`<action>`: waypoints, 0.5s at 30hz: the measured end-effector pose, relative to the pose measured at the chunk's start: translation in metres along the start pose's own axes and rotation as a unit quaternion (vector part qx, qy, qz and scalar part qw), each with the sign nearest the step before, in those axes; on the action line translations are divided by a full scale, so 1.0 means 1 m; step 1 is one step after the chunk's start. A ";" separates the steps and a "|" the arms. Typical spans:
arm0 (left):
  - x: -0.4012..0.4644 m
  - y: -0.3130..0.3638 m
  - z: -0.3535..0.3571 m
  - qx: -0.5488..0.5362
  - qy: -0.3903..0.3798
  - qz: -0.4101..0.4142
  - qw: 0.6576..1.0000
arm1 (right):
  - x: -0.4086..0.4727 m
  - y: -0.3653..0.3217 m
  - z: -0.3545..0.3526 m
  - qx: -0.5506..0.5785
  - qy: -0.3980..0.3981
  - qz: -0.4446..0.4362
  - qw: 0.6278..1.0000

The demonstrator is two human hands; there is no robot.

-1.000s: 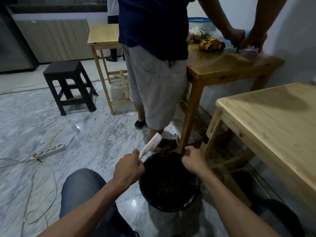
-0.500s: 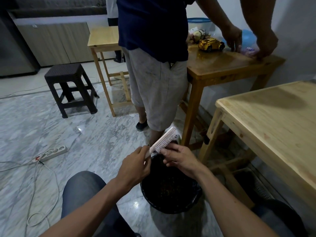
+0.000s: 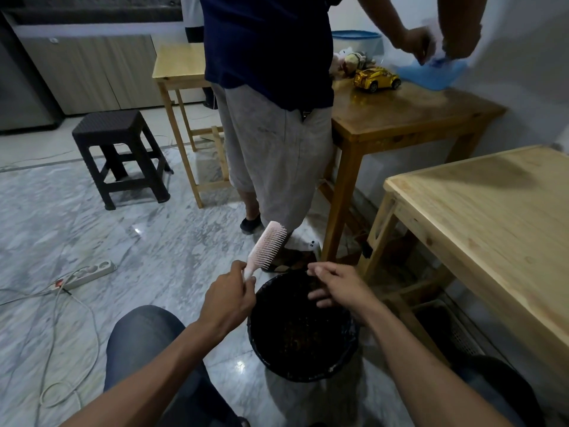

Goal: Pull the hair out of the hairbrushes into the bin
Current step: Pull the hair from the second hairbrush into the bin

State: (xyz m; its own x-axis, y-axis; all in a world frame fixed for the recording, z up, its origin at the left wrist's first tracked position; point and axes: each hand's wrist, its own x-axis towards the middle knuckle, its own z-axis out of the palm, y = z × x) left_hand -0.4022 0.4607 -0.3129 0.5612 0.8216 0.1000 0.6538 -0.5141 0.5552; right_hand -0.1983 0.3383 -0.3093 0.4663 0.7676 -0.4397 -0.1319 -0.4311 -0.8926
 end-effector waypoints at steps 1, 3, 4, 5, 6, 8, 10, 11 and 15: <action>0.000 0.002 0.000 0.002 -0.004 -0.001 1.000 | -0.002 -0.002 0.002 -0.036 -0.022 0.021 0.999; 0.000 0.003 0.000 0.002 -0.013 0.004 1.000 | -0.003 -0.008 0.006 -0.063 -0.044 0.067 0.995; 0.001 0.004 0.000 0.000 -0.019 0.006 1.000 | -0.001 -0.012 0.008 -0.068 -0.047 0.085 0.993; 0.001 0.005 0.000 -0.002 -0.022 0.008 1.000 | 0.002 -0.015 0.009 -0.070 -0.046 0.093 0.992; 0.002 0.005 0.000 -0.003 -0.024 0.008 1.000 | 0.005 -0.019 0.011 -0.075 -0.041 0.090 0.992; 0.003 0.006 -0.001 -0.007 -0.026 0.004 1.000 | 0.010 -0.023 0.012 -0.116 -0.006 0.044 0.992; 0.003 0.006 -0.001 -0.008 -0.030 0.000 1.000 | 0.012 -0.025 0.009 -0.183 0.049 -0.023 0.982; 0.003 0.006 -0.001 -0.006 -0.033 -0.001 0.999 | 0.013 -0.025 0.008 -0.199 0.063 -0.042 0.977; 0.001 0.008 0.000 -0.021 -0.048 0.004 0.999 | 0.009 -0.033 0.010 -0.150 0.029 -0.030 0.988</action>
State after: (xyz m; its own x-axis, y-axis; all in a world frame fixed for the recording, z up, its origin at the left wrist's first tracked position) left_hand -0.3964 0.4578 -0.3088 0.6140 0.7889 0.0257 0.6286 -0.5085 0.5884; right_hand -0.1987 0.3638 -0.2849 0.5165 0.7714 -0.3718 0.1594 -0.5132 -0.8434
